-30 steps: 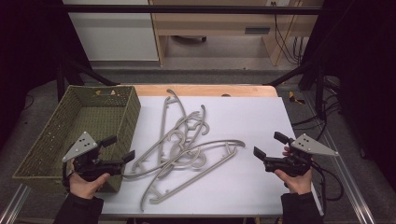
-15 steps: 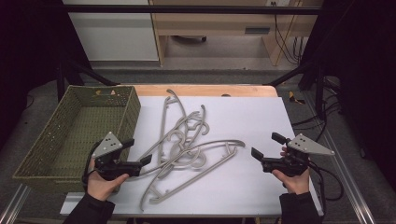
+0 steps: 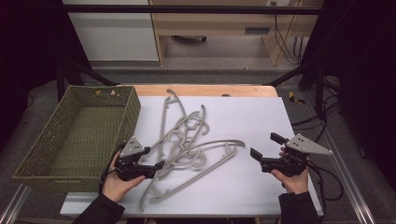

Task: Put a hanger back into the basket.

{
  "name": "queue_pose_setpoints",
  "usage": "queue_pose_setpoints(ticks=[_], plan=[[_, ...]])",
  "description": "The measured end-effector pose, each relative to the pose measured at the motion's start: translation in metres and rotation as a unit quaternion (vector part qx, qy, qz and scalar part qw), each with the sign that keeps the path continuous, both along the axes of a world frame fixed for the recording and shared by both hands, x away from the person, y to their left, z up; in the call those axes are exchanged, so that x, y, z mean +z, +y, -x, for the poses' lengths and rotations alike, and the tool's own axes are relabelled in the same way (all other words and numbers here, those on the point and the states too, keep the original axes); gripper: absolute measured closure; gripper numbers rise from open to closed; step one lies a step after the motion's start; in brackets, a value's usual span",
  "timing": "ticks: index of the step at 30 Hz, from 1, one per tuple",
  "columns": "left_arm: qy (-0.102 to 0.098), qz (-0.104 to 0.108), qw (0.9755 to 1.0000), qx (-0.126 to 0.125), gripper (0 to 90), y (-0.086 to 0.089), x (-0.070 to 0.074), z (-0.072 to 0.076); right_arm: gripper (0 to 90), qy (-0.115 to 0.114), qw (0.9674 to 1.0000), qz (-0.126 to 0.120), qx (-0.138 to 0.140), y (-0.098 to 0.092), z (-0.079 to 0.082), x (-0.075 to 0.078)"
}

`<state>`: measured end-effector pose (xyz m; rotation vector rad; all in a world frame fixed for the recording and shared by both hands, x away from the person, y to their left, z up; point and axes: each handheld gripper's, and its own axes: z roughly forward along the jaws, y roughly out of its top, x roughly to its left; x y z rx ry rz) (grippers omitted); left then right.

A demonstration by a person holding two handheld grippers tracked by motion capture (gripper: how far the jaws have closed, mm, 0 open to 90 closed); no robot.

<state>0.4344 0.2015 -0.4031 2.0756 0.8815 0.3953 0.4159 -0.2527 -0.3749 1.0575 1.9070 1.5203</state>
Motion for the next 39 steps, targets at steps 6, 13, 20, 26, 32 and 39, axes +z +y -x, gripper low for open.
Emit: queue_pose_setpoints(ticks=[6,13,20,26,32,39], plan=[[0.024,-0.035,0.9990,-0.011,33.2,-0.014,-0.013,-0.008,4.7,0.002,1.0000,0.001,0.001,0.001,-0.001,-0.001],[0.044,-0.067,0.9966,-0.023,44.7,-0.029,-0.025,-0.016,4.8,0.002,1.0000,0.002,0.002,0.001,-0.001,-0.001],[0.056,-0.094,0.9937,-0.026,57.3,-0.033,-0.033,-0.019,4.9,0.003,1.0000,0.002,0.002,0.002,-0.001,-0.001],[0.056,-0.105,0.9927,-0.023,64.8,-0.037,-0.037,-0.020,5.0,0.002,1.0000,0.003,0.002,0.002,-0.001,-0.002],[0.055,-0.115,0.9918,-0.010,69.4,-0.040,-0.042,-0.021,5.0,0.003,1.0000,0.005,0.002,0.002,-0.001,-0.002],[0.038,-0.142,0.9890,-0.009,77.2,-0.045,-0.041,-0.018,5.0,0.006,1.0000,0.007,0.002,0.003,-0.002,-0.003]])
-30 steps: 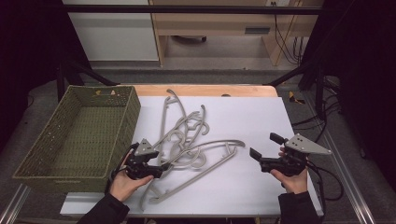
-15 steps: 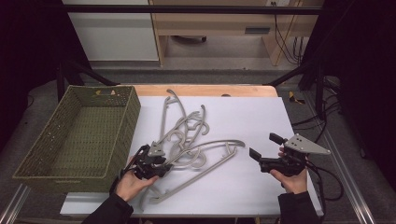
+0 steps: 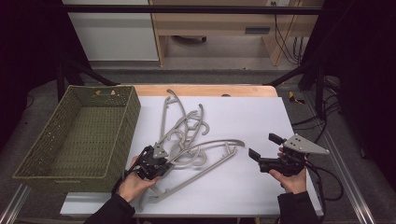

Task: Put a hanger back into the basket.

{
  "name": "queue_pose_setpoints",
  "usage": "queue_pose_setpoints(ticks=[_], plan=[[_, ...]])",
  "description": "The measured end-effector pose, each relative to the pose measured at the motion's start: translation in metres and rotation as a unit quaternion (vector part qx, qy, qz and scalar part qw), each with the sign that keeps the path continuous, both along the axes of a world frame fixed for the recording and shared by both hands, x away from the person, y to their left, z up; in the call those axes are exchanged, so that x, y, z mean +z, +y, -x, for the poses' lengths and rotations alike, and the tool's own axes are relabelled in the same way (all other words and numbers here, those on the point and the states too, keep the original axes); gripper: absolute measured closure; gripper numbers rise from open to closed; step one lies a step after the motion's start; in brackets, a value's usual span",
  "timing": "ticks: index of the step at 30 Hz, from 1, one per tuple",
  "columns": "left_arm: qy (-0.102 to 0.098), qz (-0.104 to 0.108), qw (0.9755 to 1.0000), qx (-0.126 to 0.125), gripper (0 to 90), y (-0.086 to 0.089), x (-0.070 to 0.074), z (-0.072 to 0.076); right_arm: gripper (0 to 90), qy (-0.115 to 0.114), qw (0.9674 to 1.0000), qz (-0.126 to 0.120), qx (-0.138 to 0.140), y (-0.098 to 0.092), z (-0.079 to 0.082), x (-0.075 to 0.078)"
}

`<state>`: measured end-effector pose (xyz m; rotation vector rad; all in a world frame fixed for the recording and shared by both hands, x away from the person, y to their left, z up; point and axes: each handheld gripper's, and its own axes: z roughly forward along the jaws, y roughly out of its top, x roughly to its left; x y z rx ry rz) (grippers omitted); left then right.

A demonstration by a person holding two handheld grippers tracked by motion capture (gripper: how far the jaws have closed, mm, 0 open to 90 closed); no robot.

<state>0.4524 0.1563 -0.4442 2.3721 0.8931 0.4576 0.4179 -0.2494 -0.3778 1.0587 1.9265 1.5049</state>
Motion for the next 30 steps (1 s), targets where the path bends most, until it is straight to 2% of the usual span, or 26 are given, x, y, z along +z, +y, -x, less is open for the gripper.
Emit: queue_pose_setpoints(ticks=[2,9,13,16,21,26,30], plan=[[-0.004,-0.002,1.0000,-0.003,79.7,-0.001,0.000,0.001,5.0,-0.001,1.0000,0.000,0.000,0.000,0.000,0.000],[-0.013,-0.004,0.9999,0.001,80.2,-0.003,0.002,0.003,5.0,0.000,1.0000,0.000,0.001,0.000,0.000,0.000],[-0.016,0.010,0.9998,0.000,80.5,-0.001,0.008,0.005,5.0,-0.001,1.0000,0.000,0.001,0.000,0.000,0.000],[-0.014,0.010,0.9998,0.000,80.8,-0.002,0.010,0.007,5.0,-0.001,1.0000,0.001,0.001,0.000,0.000,0.000],[-0.009,0.027,0.9996,0.007,80.9,-0.008,0.015,0.016,5.0,-0.001,1.0000,0.000,0.002,0.000,0.000,0.000],[-0.005,0.024,0.9996,0.015,80.9,-0.013,0.013,0.020,5.1,-0.001,1.0000,-0.001,0.002,-0.001,0.001,0.001],[0.009,0.022,0.9996,0.014,80.7,-0.012,0.005,0.016,5.2,-0.001,1.0000,0.000,0.003,-0.001,0.001,0.000]])
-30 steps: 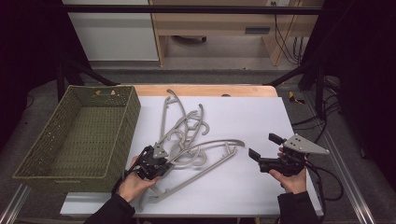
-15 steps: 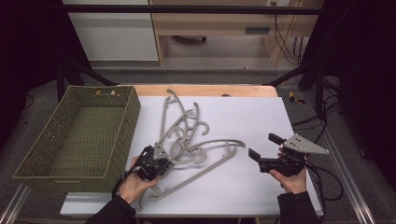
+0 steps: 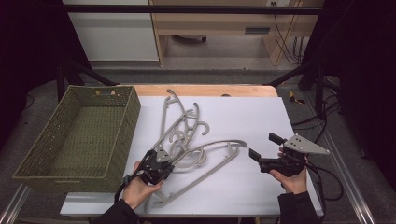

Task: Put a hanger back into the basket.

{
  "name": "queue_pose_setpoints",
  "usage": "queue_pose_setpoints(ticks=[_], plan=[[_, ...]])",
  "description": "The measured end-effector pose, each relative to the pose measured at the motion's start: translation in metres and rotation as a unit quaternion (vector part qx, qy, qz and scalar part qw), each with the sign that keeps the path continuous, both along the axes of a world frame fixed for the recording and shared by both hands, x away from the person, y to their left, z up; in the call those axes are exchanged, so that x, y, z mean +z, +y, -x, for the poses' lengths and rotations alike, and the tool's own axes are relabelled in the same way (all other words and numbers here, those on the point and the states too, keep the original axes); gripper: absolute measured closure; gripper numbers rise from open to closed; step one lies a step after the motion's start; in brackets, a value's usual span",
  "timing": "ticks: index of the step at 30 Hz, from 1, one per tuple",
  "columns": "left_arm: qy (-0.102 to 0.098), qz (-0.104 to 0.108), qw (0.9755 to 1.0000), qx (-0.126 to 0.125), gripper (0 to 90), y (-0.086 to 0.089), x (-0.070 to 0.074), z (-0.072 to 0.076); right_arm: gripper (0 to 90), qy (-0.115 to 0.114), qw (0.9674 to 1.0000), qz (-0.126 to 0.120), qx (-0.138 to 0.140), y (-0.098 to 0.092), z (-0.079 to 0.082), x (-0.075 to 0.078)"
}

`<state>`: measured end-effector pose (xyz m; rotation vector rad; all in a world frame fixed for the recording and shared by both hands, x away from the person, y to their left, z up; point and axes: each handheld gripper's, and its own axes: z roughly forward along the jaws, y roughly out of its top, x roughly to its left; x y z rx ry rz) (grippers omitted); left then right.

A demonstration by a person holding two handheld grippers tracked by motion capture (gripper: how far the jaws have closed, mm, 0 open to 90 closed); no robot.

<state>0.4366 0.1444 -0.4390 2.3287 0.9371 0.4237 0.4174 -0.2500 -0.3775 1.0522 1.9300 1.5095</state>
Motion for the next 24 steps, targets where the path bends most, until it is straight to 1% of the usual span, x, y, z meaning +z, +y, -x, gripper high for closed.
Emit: queue_pose_setpoints(ticks=[1,2,4,7,8,10,11,12,15,17,19,20,24], plan=[[0.000,0.000,1.0000,0.000,80.7,0.000,0.000,0.000,5.2,0.000,1.0000,0.000,0.000,0.000,0.000,0.000],[0.006,0.001,1.0000,-0.005,80.6,-0.001,-0.002,-0.001,5.2,-0.001,1.0000,0.002,0.000,0.001,-0.001,-0.001],[0.003,-0.005,1.0000,-0.008,80.6,-0.003,-0.002,0.001,5.2,0.000,1.0000,0.003,0.000,0.001,-0.001,-0.001],[0.001,-0.002,0.9999,-0.013,80.6,-0.004,-0.001,0.004,5.2,0.000,1.0000,0.003,0.000,0.000,-0.001,0.000],[-0.006,-0.002,0.9999,-0.013,80.6,-0.006,0.000,0.006,5.2,0.001,1.0000,0.002,0.001,0.000,0.000,0.000],[-0.002,-0.003,0.9999,-0.016,80.7,-0.010,0.000,0.010,5.2,0.000,1.0000,0.003,0.001,0.000,0.000,0.000],[-0.002,-0.003,0.9999,-0.016,80.6,-0.010,0.000,0.010,5.2,0.000,1.0000,0.003,0.001,0.000,0.000,0.000],[0.000,-0.007,0.9999,-0.016,80.6,-0.013,-0.001,0.013,5.3,-0.001,1.0000,0.002,0.001,0.001,0.000,0.000],[-0.002,-0.009,0.9999,-0.014,80.6,-0.014,-0.003,0.014,5.2,0.000,1.0000,0.002,0.001,0.000,0.000,0.000],[0.006,-0.008,0.9999,-0.014,80.7,-0.015,-0.005,0.013,5.2,-0.001,1.0000,0.002,0.002,0.000,0.000,0.000],[0.005,-0.008,0.9999,-0.012,80.7,-0.016,-0.006,0.013,5.3,-0.001,1.0000,0.002,0.001,0.001,0.000,0.000],[0.007,-0.012,0.9998,-0.013,80.6,-0.017,-0.007,0.013,5.2,0.000,1.0000,0.002,0.001,0.001,0.000,0.000],[0.015,-0.007,0.9998,-0.014,80.6,-0.019,-0.011,0.013,5.2,0.001,1.0000,0.002,0.002,0.001,-0.001,-0.001]])
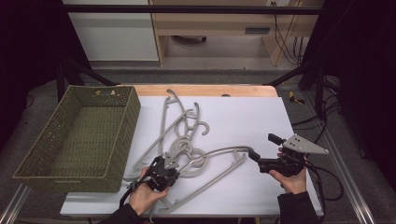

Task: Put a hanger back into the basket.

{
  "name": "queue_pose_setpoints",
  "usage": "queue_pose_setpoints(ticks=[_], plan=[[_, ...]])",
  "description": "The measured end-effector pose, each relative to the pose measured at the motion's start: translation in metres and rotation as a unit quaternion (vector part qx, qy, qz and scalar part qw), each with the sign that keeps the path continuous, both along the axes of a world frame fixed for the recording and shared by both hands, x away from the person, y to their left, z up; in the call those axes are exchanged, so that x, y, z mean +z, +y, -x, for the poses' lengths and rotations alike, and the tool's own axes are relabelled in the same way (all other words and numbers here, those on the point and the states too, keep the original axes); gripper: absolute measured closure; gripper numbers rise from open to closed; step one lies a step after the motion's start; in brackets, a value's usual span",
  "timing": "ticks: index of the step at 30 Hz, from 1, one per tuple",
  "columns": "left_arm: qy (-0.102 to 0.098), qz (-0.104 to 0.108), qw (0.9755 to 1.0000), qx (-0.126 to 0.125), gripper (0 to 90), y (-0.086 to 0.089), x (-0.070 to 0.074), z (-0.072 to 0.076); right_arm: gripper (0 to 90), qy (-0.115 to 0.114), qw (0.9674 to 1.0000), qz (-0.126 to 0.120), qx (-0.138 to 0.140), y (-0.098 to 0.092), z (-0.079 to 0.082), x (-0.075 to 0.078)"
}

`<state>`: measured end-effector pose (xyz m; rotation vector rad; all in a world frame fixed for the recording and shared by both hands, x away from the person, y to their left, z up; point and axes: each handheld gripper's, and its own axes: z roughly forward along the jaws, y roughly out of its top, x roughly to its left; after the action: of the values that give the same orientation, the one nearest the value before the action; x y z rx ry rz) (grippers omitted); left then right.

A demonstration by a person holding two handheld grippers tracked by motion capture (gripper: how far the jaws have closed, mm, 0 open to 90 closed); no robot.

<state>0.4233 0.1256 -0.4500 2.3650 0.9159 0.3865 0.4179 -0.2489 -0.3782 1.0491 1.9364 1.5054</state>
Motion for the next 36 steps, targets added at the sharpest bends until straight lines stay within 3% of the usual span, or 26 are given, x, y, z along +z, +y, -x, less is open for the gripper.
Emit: queue_pose_setpoints(ticks=[4,6,8,11,14,20,25,36], plan=[[0.006,0.007,1.0000,-0.003,80.2,0.001,0.000,-0.001,5.3,0.000,1.0000,0.000,-0.001,0.000,0.000,0.000],[0.011,0.023,0.9997,-0.006,77.2,0.000,-0.003,-0.004,5.3,0.000,1.0000,0.001,0.000,0.000,0.000,0.000],[0.021,0.018,0.9994,-0.019,69.9,-0.001,-0.006,-0.007,5.3,0.000,1.0000,0.001,0.000,0.000,0.000,0.000],[0.020,0.019,0.9994,-0.020,67.1,-0.003,-0.008,-0.008,5.3,0.000,1.0000,0.000,0.000,0.000,0.000,0.000],[0.024,0.009,0.9995,-0.018,68.1,-0.004,-0.010,-0.009,5.3,-0.001,1.0000,0.000,0.000,0.000,0.000,0.000],[0.026,0.000,0.9996,-0.011,78.9,-0.003,-0.010,-0.010,5.3,0.000,1.0000,0.001,0.001,0.000,0.000,0.000],[0.030,0.001,0.9995,-0.006,80.1,-0.003,-0.009,-0.010,5.3,0.000,1.0000,0.002,0.000,0.000,0.000,0.000],[-0.005,0.033,0.9994,0.003,81.0,0.009,0.015,-0.004,5.2,-0.002,1.0000,-0.001,-0.002,-0.003,0.001,0.002]])
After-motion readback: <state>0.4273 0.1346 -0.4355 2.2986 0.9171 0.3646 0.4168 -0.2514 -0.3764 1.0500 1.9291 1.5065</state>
